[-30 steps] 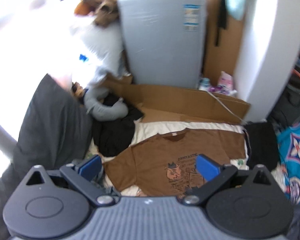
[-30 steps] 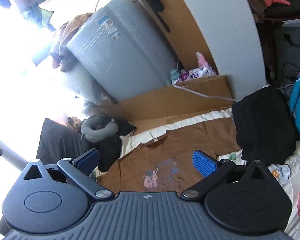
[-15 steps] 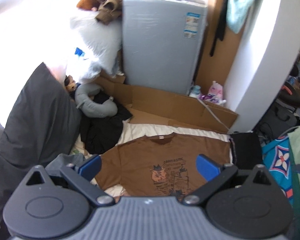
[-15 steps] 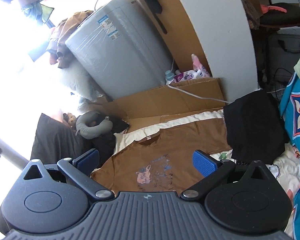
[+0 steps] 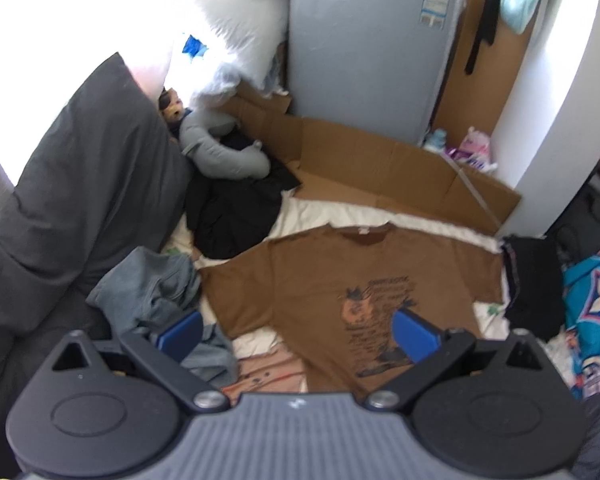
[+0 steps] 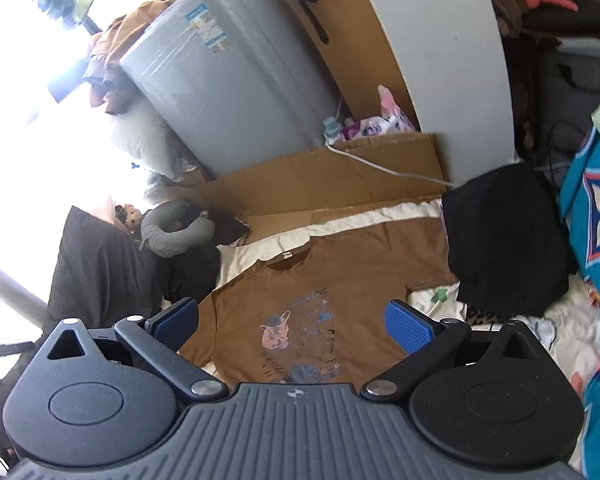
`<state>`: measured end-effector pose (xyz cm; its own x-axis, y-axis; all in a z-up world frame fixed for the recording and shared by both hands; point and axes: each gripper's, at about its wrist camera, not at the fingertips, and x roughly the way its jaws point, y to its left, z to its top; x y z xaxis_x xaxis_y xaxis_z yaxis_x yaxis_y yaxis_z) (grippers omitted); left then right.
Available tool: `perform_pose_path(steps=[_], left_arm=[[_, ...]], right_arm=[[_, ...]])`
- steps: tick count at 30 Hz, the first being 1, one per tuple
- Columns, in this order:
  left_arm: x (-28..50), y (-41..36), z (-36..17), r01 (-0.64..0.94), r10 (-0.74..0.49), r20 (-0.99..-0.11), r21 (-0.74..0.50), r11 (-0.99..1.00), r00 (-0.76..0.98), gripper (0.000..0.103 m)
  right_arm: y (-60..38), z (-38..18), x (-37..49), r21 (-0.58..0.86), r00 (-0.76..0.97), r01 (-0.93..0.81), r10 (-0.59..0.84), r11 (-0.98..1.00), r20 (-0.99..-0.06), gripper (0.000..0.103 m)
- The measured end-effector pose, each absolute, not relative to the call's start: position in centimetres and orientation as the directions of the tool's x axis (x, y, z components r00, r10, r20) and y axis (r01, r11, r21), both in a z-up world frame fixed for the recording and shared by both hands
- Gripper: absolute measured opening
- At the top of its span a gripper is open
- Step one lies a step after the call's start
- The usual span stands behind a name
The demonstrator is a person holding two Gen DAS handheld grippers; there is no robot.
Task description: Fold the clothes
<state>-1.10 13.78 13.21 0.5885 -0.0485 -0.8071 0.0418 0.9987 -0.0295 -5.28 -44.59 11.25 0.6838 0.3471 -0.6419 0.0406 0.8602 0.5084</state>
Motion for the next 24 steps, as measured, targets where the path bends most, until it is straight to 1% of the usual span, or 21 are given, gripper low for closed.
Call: perform_pose_path(steps=[3,8,12,15,18,20,24], left_arm=[[-1.4,14.1,11.2,0.066,-0.085,-0.806,-0.057,0.996,0.586,0.102],[-1.1,14.4,5.9,0.071,-0.079,-0.835,-0.048,0.996,0.545,0.102],[-0.8,14.8,1.9,0.078,-0.09,-0.852,-0.058,0.995,0.515,0.102],[-0.5,15.1,-0.6,0.066,-0.088,-0.867,-0.064,0.996,0.491,0.102],[-0.3,15.9,-2.6,0.012,-0.111,-0.885,-0.119,0.993,0.451,0.102],[-0.1,16.3,-3.7,-0.015,-0.116,-0.893,-0.137,0.991,0.435,0.101],[-0.2,16.2,-5.4,-0.013,-0.104,-0.904,-0.12,0.993,0.414,0.101]], right_arm=[[-44.9,10.1,-4.8,0.512,0.674,0.061,0.343,0.857,-0.654,0.102],[-45.6,8.4,-3.7,0.499,0.669,0.11,0.308,0.859,-0.677,0.101],[-47.7,9.9,-3.3,0.409,0.693,0.133,0.21,0.903,-0.689,0.101],[-50.3,11.6,-3.0,0.285,0.686,0.153,0.106,0.946,-0.72,0.101],[-51.8,12.6,-2.6,0.127,0.654,0.138,0.006,0.982,-0.757,0.101],[-52.6,12.8,-2.3,0.056,0.628,0.119,-0.032,0.991,-0.777,0.101],[-53.0,12.5,-1.7,-0.058,0.582,0.057,-0.08,0.997,-0.809,0.101]])
